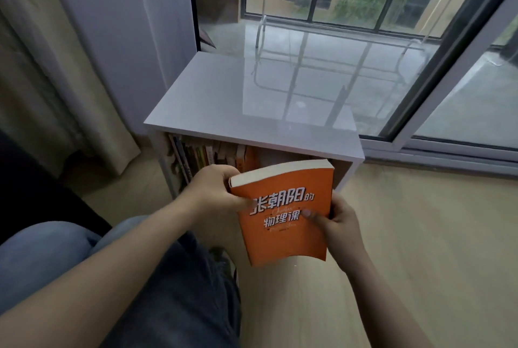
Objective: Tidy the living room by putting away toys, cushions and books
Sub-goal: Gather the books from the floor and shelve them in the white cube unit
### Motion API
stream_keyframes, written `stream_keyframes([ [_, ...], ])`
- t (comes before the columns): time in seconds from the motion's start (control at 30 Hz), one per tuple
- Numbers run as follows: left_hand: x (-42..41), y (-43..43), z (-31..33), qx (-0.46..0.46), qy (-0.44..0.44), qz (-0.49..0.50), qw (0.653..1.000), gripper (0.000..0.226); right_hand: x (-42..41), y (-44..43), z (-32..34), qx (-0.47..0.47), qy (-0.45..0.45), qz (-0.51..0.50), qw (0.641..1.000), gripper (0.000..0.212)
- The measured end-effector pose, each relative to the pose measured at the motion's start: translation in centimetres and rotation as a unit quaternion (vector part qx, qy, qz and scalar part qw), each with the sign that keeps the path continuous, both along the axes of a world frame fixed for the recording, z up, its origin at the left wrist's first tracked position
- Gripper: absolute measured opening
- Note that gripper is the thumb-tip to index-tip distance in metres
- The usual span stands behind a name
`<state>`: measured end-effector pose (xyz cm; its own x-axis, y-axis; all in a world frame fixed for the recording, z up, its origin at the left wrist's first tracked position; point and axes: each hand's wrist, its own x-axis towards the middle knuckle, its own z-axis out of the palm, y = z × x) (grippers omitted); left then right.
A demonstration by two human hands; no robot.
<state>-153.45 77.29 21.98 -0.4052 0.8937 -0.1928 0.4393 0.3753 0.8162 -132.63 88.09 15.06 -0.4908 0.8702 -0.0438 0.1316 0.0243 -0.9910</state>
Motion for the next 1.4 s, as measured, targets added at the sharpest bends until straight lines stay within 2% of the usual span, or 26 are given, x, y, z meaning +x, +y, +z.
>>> stream_keyframes([
  [0.13, -0.2, 0.9, -2.1, -0.087, 0.059, -0.063, 0.992, 0.016, -0.6, 0.3, -3.0, -0.031, -0.033, 0.014, 0.999, 0.035],
  [0.2, 0.0, 1.1, -3.4, -0.089, 0.067, -0.069, 0.991, 0.011, -1.2, 0.7, -4.1, -0.031, -0.051, 0.007, 0.998, 0.035],
  [0.37, -0.2, 1.9, -5.8, -0.062, 0.096, -0.010, 0.993, 0.007, -3.3, 1.6, -6.0, 0.008, -0.093, -0.020, 0.995, 0.037],
  [0.47, -0.1, 2.8, -6.7, -0.062, 0.118, 0.018, 0.991, 0.009, -4.9, 1.9, -7.5, 0.035, -0.146, -0.054, 0.987, 0.058],
  [0.53, -0.1, 3.2, -7.2, -0.069, 0.112, 0.048, 0.990, 0.015, -5.6, 1.8, -8.6, 0.000, -0.163, -0.069, 0.984, 0.074],
  [0.6, -0.8, 4.0, -7.9, -0.071, 0.075, 0.087, 0.991, 0.007, -6.5, 1.4, -9.8, -0.063, -0.161, -0.071, 0.982, 0.074],
  [0.8, -1.0, 5.9, -9.6, -0.036, 0.023, 0.158, 0.986, 0.009, -6.8, -0.1, -12.8, -0.170, -0.121, -0.010, 0.978, 0.069],
  [0.9, -0.7, 6.7, -10.1, -0.031, 0.036, 0.176, 0.983, 0.005, -7.2, 0.0, -14.1, -0.164, -0.152, 0.051, 0.973, 0.079],
  [1.0, -0.5, 7.7, -11.0, -0.046, 0.042, 0.203, 0.977, 0.010, -7.9, 0.2, -16.0, -0.150, -0.192, 0.094, 0.965, 0.090],
  [1.2, -0.9, 8.2, -13.0, -0.038, 0.042, 0.214, 0.975, 0.021, -10.0, 0.7, -19.2, -0.144, -0.221, 0.101, 0.959, 0.086],
  [1.4, -1.6, 8.4, -13.5, -0.036, 0.048, 0.215, 0.975, 0.023, -11.8, 0.5, -21.1, -0.143, -0.222, 0.053, 0.963, 0.075],
])
